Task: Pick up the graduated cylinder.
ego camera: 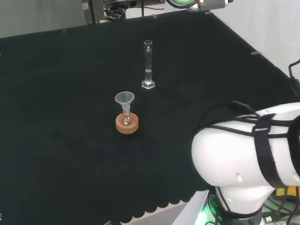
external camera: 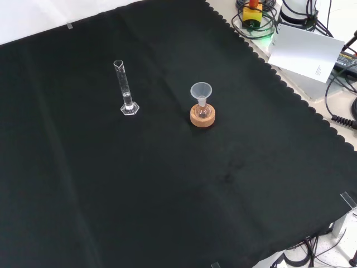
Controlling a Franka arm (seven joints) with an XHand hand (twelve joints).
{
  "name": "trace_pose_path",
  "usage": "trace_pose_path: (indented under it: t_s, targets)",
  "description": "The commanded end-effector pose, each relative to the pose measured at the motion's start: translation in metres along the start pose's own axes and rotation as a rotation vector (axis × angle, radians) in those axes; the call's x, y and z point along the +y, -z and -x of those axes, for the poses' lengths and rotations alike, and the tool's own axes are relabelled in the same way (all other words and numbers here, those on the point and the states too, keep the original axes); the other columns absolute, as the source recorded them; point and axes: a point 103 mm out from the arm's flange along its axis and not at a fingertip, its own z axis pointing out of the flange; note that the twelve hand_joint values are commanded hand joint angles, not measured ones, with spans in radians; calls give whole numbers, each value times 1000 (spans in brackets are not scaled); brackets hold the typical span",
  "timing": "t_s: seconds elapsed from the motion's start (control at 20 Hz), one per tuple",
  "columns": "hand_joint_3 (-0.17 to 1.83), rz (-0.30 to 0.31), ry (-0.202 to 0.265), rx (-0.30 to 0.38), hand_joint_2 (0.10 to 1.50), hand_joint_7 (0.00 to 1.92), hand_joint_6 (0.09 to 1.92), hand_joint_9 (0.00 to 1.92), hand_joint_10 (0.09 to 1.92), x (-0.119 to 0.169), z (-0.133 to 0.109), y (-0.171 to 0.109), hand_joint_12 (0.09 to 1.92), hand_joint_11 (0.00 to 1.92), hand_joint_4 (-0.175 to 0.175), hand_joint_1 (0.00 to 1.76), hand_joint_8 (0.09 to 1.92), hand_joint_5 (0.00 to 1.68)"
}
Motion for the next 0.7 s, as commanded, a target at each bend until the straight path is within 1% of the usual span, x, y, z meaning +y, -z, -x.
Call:
trace_pose_path:
  t_s: [0.05, 0.1, 0.2, 0.3, 0.45, 0.7]
  targets:
    - [-19, 7, -1, -6, 1294, 46, 87, 493, 87, 0, 0, 0, 1354, 71, -29, 256, 521, 260]
    - [0, 5, -2, -6, 1334, 29, 87, 472, 87, 1, 0, 0, 1359, 55, -26, 184, 509, 257]
    - [14, -1, -10, -1, 1364, 17, 87, 458, 87, 4, 2, 0, 1364, 43, -24, 131, 499, 256]
    - [17, -3, -12, 2, 1370, 15, 87, 454, 87, 6, 5, -1, 1365, 41, -23, 121, 497, 256]
    - [17, 3, -19, -5, 1370, 18, 87, 454, 87, 6, 3, -3, 1367, 40, -24, 124, 496, 259]
    - [16, -23, -54, 15, 1367, 24, 87, 456, 87, 21, 17, -19, 1368, 41, -24, 133, 497, 262]
